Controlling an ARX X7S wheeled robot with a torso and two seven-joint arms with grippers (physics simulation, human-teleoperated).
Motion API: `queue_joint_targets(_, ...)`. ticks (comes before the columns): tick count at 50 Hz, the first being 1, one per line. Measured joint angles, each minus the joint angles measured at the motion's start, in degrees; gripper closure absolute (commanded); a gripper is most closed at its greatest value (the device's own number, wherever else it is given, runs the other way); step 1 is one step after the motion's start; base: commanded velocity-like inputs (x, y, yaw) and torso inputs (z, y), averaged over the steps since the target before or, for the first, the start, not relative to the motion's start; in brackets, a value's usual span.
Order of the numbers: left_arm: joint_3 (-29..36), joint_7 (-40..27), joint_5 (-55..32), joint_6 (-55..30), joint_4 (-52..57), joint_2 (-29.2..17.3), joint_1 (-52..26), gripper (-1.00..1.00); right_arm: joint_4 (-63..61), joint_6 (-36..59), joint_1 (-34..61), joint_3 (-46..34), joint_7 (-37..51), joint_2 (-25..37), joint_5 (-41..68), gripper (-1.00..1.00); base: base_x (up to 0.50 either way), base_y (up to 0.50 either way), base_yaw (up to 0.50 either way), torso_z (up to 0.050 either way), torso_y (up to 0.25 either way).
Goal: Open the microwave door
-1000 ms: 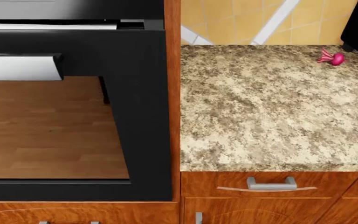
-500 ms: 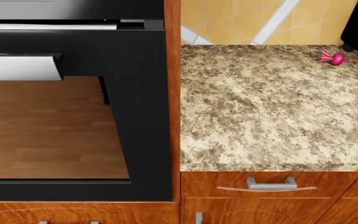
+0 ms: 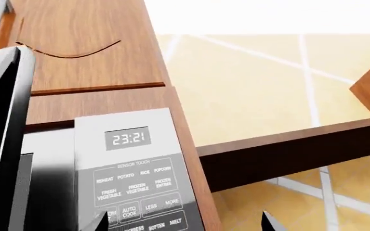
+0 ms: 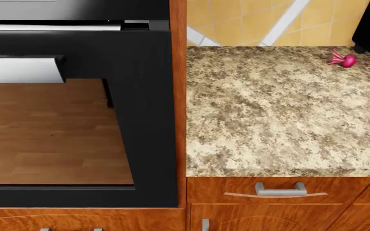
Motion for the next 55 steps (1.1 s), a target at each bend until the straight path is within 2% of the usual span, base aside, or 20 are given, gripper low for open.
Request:
queue_joint_targets(13,4.6,0.2,-2.2,4.6,-6.7,1.3,2.6,-1.0,-0.1,-0.8,-1.0,0.0,0.5,0.8,0.4,-1.0,0.0,0.0,0.0,0.0,0.0)
queue_joint_targets(29,10.1,-1.2,-2.8,17.1,-24.7,1.5,2.1,-1.0,0.1,-2.2,-2.1,-0.6,0.8,1.5,0.1,-1.0,0.0,0.0,0.0,0.0,0.0)
queue_joint_targets(40,12.2,-2.9,-2.8,24.8,-36.1,1.6,0.9,-1.0,0.3,-2.9,-2.1,-1.3,0.9,1.7,0.1,-1.0,0.0,0.0,0.0,0.0,0.0)
queue_joint_targets(55,12.7,-5.7,-3.4,30.6,-43.6,0.3,0.3,-1.0,0.8,-3.8,-2.1,-2.2,1.1,2.0,0.0,-1.0,0.0,0.0,0.0,0.0,0.0)
